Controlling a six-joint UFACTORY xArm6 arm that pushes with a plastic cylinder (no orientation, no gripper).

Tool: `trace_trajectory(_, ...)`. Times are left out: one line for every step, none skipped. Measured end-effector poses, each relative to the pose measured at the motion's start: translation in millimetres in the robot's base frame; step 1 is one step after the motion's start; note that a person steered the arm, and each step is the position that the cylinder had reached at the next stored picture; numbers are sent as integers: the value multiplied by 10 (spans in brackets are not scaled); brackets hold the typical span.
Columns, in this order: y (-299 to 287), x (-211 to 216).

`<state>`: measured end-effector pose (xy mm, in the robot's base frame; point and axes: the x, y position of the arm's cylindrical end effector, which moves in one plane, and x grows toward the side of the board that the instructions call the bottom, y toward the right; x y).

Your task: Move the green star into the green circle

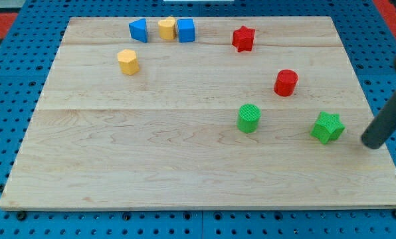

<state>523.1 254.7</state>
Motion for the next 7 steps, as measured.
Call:
trace_trajectory(-403, 0)
trace_trajectory(-473, -107)
trace_trajectory(142, 16)
trace_trajectory(-94, -382)
trace_trajectory(-672, -336)
trace_trajectory(-1242, -333)
trace_trajectory(-813, -683)
